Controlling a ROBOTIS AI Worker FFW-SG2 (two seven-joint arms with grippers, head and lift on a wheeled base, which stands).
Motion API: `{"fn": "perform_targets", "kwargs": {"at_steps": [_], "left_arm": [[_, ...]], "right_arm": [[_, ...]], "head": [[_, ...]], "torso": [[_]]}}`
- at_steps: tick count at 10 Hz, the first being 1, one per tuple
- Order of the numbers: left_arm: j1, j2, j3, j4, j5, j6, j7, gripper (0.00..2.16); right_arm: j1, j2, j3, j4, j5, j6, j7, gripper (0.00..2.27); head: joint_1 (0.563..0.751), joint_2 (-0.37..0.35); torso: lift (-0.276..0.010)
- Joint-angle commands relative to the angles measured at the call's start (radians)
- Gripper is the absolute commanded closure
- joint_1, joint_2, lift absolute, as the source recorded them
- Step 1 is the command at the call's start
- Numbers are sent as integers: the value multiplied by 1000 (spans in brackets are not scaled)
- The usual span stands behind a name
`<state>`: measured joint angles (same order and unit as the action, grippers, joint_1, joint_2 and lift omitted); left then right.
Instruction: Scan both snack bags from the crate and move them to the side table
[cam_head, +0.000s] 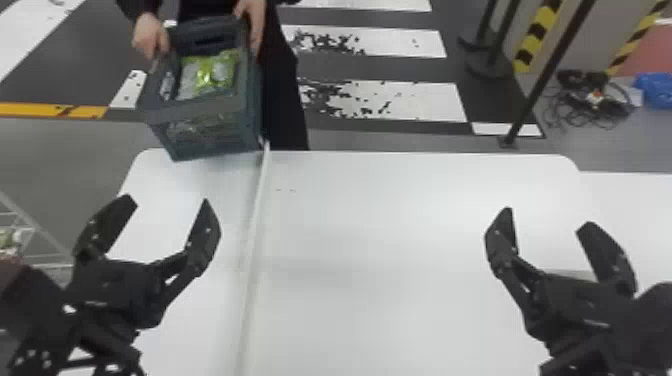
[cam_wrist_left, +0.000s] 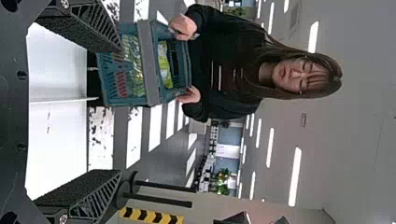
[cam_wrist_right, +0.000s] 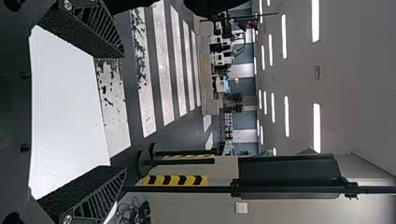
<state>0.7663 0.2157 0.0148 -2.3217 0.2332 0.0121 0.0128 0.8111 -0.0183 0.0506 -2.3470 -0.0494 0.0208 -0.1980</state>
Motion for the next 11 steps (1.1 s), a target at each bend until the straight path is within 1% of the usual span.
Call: {"fn": "perform_targets", "kwargs": {"at_steps": [1,5,6,7,8,9,11], "left_arm": [[-1,-1,-2,-1,-8,-1,-5,73],[-1,-1,2,-1,-11,3,-28,73],[-1,-1,7,1,-9,6,-40,73],[-1,-1,8,1,-9,6,-45,73],[-1,-1,11,1,-9,9,-60,73],[-1,-1,14,1,-9,9,-71,73],[-2,-1,14,5,-8,9,-73,73]], "right_arm": [[-1,1,2,0,0,0,0,73],[-1,1,3,0,0,0,-4,80],[-1,3,5,0,0,6,-3,80],[-1,1,9,-3,-3,31,-3,80],[-1,1,11,-11,-7,74,-3,80],[-1,3,12,-11,-7,77,-3,80],[-1,3,14,-11,-9,86,-3,80]], "head": [[695,-27],[695,-36],[695,-36],[695,-37],[695,-36],[695,-33],[695,-31]], "torso": [[-29],[-29],[-29],[-29],[-29],[-29],[-29]]}}
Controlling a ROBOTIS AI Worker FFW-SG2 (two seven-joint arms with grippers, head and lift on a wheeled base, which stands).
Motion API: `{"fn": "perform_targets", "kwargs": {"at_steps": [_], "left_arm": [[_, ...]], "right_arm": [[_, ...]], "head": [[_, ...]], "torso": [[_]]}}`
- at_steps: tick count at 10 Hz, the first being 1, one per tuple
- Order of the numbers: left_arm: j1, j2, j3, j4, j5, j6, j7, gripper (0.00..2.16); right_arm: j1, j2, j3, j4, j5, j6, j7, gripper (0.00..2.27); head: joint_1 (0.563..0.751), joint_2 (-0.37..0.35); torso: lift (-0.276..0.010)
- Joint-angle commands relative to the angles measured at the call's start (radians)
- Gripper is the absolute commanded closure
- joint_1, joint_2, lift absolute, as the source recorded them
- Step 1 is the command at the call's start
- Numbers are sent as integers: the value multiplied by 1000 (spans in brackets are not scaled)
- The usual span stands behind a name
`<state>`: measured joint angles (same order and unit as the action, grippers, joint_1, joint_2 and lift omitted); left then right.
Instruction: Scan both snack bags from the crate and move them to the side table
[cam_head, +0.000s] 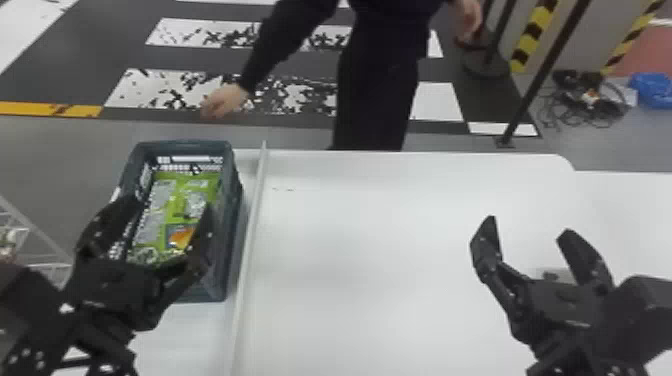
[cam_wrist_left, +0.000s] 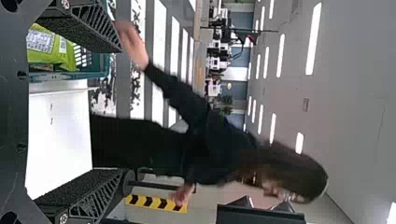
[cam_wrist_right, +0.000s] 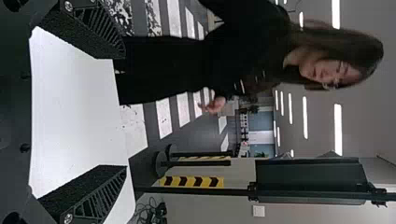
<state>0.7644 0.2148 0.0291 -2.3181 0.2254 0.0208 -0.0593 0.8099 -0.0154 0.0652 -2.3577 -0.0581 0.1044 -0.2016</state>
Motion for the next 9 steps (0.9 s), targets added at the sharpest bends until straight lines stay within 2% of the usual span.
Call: {"fn": "perform_targets", "kwargs": {"at_steps": [1,4,8,9], "left_arm": [[-2,0,0,3,0,0,0,73],[-20,-2,14,3,17,9,1,73],[-181,-20,74,6,74,380,24,73],[-218,-28,75,9,75,439,46,73]], "right_arm": [[0,0,-1,0,0,5,1,83],[2,-1,-1,-5,0,15,1,83],[17,-1,-2,-22,11,18,1,83],[17,-6,-2,-26,12,24,1,83]], "head": [[695,-30],[695,-28],[695,3],[695,14]], "torso": [[-29],[-29],[-29],[-29]]}}
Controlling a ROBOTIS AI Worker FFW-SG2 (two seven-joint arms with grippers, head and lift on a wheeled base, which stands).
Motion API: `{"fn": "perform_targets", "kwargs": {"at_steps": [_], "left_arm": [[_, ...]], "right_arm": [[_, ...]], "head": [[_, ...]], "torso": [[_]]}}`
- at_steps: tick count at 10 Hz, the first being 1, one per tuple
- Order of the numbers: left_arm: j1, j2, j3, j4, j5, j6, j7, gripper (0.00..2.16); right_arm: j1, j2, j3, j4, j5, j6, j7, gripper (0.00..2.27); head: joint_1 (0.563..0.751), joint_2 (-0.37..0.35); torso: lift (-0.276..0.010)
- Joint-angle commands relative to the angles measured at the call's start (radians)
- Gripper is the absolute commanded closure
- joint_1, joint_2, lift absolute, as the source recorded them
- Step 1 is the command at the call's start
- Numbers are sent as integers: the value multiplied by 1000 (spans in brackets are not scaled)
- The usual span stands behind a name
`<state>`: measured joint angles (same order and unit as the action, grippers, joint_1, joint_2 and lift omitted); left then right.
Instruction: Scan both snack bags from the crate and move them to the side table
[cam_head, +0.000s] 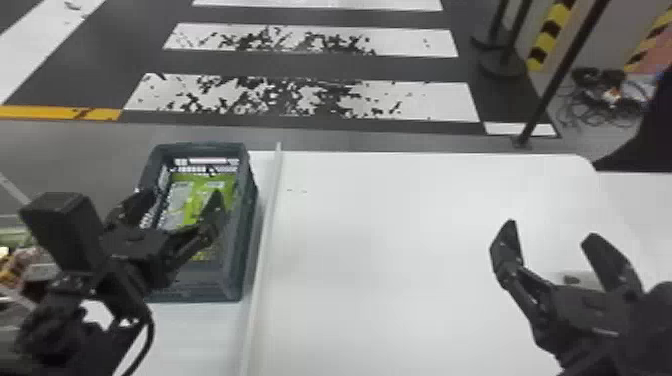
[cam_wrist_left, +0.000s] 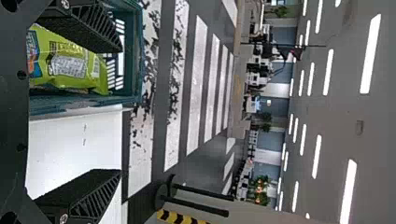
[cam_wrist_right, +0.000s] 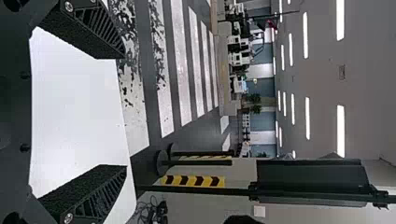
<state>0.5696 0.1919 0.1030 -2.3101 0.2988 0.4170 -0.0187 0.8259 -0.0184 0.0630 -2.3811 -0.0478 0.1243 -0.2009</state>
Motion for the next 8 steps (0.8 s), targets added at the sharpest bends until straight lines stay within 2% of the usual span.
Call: {"fn": "perform_targets", "kwargs": {"at_steps": [1,4,7,8], "left_arm": [[-54,-11,14,18,2,70,19,73],[-140,-12,24,110,-7,82,86,73],[-223,-17,52,193,8,147,83,76],[-260,-34,52,239,8,168,79,76]], "right_arm": [[-1,-5,4,-3,3,7,0,83],[-2,-15,1,-3,3,19,0,83],[-5,-18,1,-3,6,28,0,83],[-5,-18,4,-3,9,32,1,83]], "head": [[695,21],[695,67],[695,91],[695,101]], "torso": [[-29],[-29],[-29],[-29]]}}
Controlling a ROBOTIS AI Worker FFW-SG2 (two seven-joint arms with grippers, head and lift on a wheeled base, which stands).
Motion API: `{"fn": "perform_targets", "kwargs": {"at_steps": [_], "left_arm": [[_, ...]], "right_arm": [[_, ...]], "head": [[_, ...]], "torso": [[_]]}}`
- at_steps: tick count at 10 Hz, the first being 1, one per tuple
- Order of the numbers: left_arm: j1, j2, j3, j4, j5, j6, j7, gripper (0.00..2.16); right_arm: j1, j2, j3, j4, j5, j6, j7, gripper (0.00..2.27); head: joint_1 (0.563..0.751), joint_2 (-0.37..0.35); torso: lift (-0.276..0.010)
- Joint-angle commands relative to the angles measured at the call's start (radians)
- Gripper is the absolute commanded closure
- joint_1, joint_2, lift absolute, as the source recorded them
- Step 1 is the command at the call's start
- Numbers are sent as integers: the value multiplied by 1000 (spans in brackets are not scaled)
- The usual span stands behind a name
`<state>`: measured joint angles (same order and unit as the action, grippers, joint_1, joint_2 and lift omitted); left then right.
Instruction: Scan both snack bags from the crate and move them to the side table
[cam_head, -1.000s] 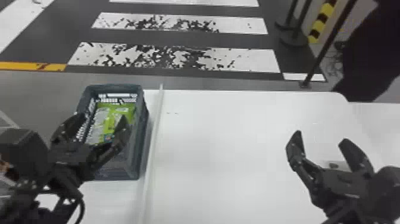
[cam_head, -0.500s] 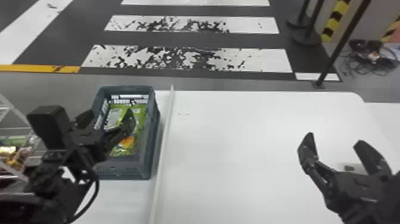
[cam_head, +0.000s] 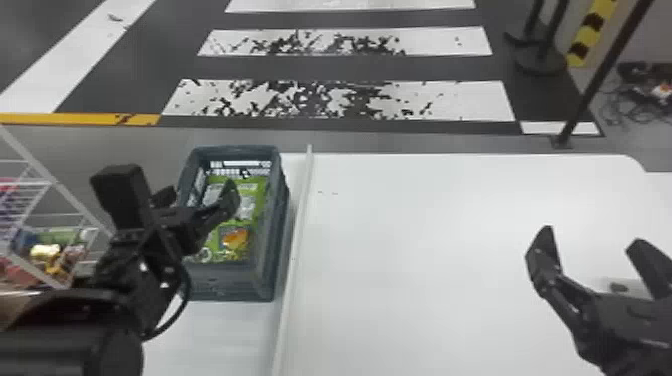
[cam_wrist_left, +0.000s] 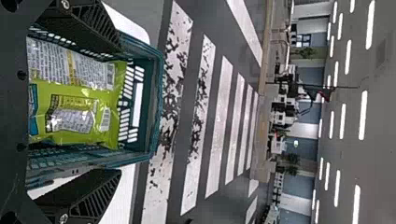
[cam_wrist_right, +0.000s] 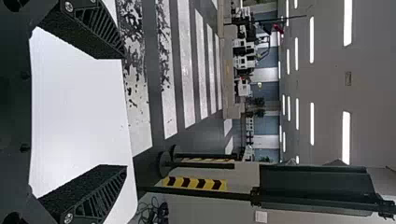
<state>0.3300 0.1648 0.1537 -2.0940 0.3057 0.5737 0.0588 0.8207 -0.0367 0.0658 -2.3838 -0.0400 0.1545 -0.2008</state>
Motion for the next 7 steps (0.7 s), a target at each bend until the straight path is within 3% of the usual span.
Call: {"fn": "perform_targets", "kwargs": {"at_steps": [1,5,7], "left_arm": [[-51,-7,1,64,-2,33,-2,76],[-140,1,-8,189,-25,76,7,83],[-192,-4,-10,249,-25,140,-4,80]], "right_arm": [[0,0,2,0,5,4,0,83],[-11,-5,-3,5,2,32,0,83],[-18,-11,-4,12,2,44,0,83]], "head": [[695,107],[695,121],[695,123]], "torso": [[-29],[-29],[-29]]}}
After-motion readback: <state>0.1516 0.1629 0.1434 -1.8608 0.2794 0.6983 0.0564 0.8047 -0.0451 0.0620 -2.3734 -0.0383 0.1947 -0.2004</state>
